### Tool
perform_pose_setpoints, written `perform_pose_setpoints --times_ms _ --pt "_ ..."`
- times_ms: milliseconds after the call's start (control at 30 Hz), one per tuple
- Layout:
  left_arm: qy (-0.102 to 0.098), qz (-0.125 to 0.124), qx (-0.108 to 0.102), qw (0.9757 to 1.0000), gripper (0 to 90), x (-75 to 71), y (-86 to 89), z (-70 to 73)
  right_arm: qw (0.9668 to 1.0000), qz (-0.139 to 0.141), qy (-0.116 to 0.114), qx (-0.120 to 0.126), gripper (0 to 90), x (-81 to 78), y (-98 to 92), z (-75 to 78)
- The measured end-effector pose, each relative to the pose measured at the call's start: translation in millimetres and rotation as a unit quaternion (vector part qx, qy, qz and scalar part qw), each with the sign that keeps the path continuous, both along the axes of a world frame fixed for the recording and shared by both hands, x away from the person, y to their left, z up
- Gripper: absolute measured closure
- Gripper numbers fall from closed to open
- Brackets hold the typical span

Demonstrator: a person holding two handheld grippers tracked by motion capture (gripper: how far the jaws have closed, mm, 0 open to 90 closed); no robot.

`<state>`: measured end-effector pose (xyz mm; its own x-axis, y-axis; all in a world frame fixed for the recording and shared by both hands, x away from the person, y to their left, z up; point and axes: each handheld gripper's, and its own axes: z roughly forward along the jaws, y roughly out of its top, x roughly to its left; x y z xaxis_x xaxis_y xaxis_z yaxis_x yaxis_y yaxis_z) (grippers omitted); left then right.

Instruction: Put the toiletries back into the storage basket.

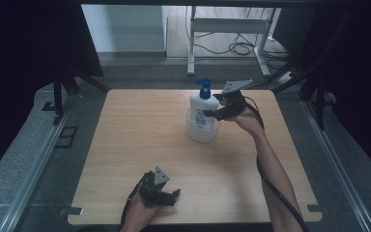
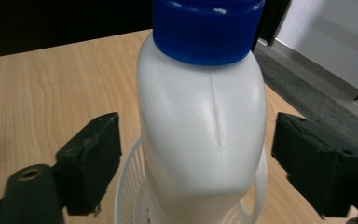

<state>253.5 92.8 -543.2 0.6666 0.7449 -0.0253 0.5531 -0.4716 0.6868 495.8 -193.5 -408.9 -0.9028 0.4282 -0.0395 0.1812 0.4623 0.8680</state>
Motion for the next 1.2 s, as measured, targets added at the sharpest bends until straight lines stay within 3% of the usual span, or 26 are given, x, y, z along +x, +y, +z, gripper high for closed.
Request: perform_pose_setpoints --times_ms 133,300,733,933,1200 --pt "0.0 0.0 0.0 1.0 11.8 0.0 0.0 0.0 0.9999 -0.011 -0.003 0.003 12.0 -2.2 -1.5 1.1" --pt "0.0 0.0 0.0 1.0 11.8 0.0 0.0 0.0 0.9997 -0.023 -0.009 -0.006 0.2 -7.7 -1.3 4.5" --pt "-0.001 0.0 0.0 1.0 11.8 0.0 -0.1 -0.1 0.9982 -0.047 -0.021 -0.03 0.0 -22.8 -6.5 17.6" --pt "-0.001 0.001 0.0 1.0 11.8 0.0 -0.1 -0.1 0.9971 -0.069 -0.012 -0.029 0.0 -29.8 -12.1 19.1" --pt "-0.001 0.002 -0.001 1.0 11.8 -0.3 -0.3 -0.1 0.9967 -0.077 -0.008 -0.025 0.0 -44.8 -16.2 20.4"
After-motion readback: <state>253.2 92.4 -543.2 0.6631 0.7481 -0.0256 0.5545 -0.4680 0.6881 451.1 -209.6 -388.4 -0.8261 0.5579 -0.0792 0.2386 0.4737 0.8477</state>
